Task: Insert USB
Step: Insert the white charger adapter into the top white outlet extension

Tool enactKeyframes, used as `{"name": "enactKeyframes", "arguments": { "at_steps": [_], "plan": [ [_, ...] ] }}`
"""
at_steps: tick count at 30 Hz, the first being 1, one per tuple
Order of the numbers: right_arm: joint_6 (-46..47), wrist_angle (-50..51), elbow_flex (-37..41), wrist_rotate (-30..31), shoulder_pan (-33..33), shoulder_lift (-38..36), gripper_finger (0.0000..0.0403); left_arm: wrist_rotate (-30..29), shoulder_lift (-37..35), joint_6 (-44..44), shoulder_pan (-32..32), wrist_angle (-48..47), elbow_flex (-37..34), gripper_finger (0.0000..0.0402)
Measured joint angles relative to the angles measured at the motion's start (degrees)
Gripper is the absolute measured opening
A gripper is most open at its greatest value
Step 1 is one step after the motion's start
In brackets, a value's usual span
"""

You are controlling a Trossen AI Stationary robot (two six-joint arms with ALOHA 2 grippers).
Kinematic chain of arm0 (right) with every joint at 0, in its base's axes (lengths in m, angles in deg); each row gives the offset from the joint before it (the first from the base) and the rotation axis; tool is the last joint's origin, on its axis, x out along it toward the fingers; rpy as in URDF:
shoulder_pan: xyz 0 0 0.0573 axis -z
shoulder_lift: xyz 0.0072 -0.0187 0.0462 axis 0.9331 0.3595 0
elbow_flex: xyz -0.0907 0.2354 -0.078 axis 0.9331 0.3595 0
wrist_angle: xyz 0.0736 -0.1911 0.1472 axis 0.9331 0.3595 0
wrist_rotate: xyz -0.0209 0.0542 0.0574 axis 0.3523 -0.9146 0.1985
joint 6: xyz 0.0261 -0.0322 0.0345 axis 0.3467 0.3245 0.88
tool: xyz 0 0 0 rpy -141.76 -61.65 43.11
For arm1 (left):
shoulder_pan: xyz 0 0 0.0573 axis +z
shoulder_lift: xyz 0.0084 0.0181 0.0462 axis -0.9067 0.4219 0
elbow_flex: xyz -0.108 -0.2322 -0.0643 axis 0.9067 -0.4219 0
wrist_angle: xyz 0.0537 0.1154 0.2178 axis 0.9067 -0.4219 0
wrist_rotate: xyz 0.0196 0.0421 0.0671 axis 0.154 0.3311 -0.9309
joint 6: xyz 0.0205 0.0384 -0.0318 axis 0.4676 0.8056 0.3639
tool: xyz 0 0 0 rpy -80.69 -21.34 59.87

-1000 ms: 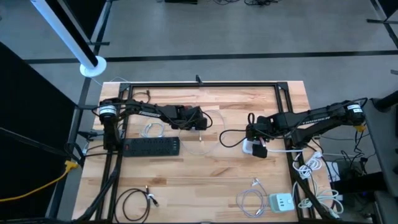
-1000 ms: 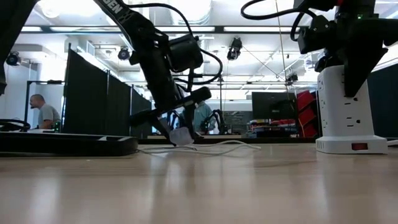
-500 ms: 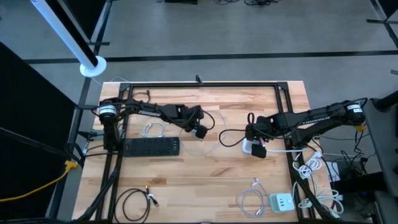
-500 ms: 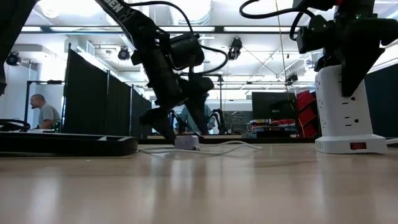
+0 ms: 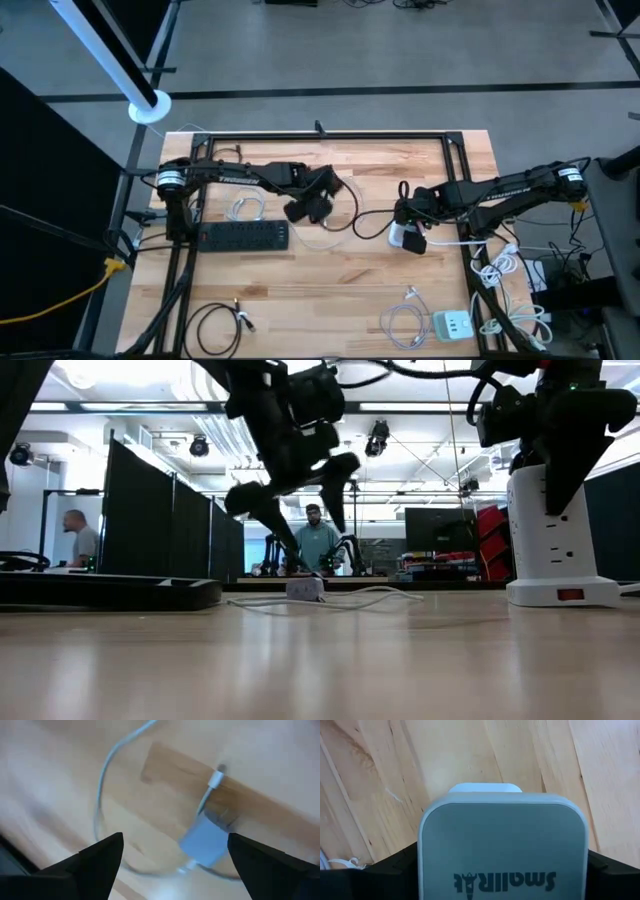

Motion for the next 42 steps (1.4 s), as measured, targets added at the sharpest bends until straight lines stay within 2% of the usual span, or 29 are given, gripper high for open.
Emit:
{"name": "enactKeyframes", "arguments": {
  "at_steps": [2,5,9,12,20,24,37,40,42],
  "plan": [
    [0.83,0.02,0.0,-0.02,0.0,0.0,0.0294,0.71,0.0,5.6,0.07,1.87,-1.13,0.0336],
    [2.1,0.02,0.0,-0.1,0.0,0.0,0.0294,0.83,0.46,8.8,0.07,2.12,-2.78,0.033],
    [2.23,0.09,0.0,-0.42,0.0,0.0,0.0294,-4.1,0.57,14.71,0.68,1.38,-5.6,0.0319],
    [2.23,0.15,0.0,-0.5,-0.01,0.02,0.0294,-4.93,0.57,17.48,1.5,1.72,-7.48,0.0314],
    [2.21,0.15,0.0,-0.72,-0.02,0.07,0.0294,-4.31,1.01,26.03,2.02,14.41,-12.88,0.0314],
    [2.33,0.16,0.0,-0.98,-0.02,0.07,0.0294,-4.36,1.4,28.54,2.12,17.13,-13.43,0.0314],
    [2.41,0.13,0.04,-1.47,-0.02,0.07,0.0294,-4.09,4.82,29.76,2.12,16.72,-13.19,0.031],
    [2.39,0.11,0.04,-1.55,-0.02,0.07,0.0294,-4.13,5.0,28.82,2.1,16.76,-13.23,0.0279],
    [2.34,0.11,0.04,-1.57,-0.02,0.09,0.0294,-4.64,5.09,28.24,2.1,16.39,-13.29,0.0228]
  ]
}}
